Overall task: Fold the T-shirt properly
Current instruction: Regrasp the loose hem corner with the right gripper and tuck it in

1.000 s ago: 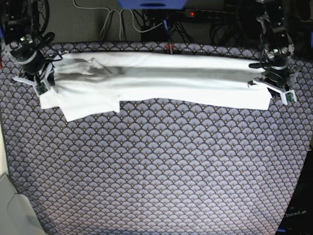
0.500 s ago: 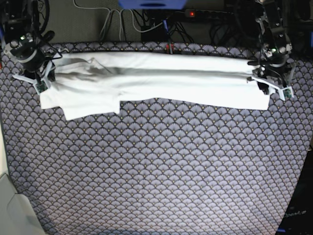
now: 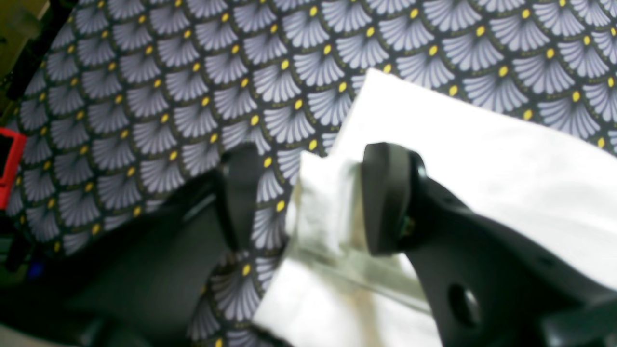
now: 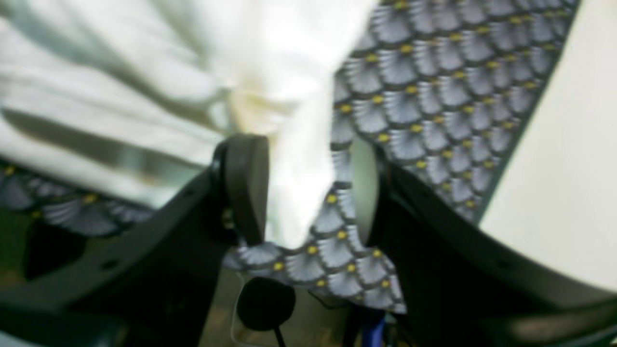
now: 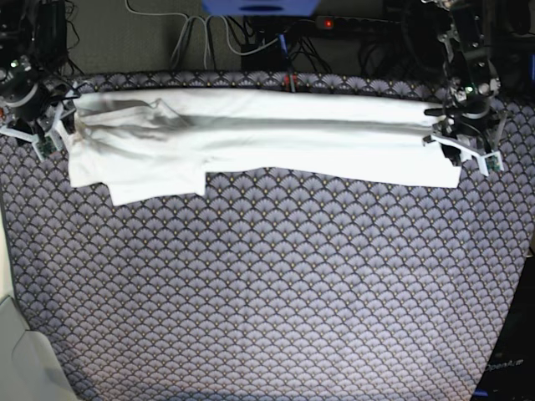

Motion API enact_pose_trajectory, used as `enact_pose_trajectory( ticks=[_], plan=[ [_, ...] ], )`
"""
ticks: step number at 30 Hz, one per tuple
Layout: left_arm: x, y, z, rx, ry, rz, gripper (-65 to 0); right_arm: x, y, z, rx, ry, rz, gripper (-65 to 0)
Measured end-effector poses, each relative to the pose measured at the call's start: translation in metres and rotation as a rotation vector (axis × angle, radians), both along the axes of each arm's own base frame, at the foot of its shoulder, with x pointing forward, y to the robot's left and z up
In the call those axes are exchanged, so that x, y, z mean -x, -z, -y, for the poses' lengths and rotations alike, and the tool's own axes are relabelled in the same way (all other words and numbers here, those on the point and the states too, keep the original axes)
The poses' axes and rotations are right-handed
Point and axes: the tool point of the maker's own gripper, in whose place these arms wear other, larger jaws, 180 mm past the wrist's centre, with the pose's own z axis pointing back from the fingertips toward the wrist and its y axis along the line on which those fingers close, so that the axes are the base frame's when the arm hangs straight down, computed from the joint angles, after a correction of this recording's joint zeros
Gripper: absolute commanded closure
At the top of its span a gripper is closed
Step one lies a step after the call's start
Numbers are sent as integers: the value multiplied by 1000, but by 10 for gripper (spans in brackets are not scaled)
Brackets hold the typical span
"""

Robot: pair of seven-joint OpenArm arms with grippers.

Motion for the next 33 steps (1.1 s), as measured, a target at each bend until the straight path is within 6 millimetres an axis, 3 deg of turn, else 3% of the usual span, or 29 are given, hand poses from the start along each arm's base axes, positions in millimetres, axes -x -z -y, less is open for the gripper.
enact_pose_trajectory(
  ticks=[3,8,13,17,20,23,33],
  plan=[
    [0,0,0,-1,1,0,-336,-10,-11,9,19,-2,27,-289],
    [0,0,0,-1,0,0,-336,-44,-30,-1,7,-43,112,-291],
    [1,1,0,0,0,-2,-336,-80,-34,-53,-48,-180,154,-292],
    [1,1,0,1,0,-1,-336,-86,-12,-83,-21,-257,30,-292],
    [1,1,2,4,0,-3,-336,-109,-17,-102,-45,-293,42,-292],
    [1,1,2,4,0,-1,-336,-126,-9,-92,-42,-247,22,-292],
    [2,1,-1,-6,-1,-5,-336,-142,35,-66,-110,-145,-107,-292]
  ],
)
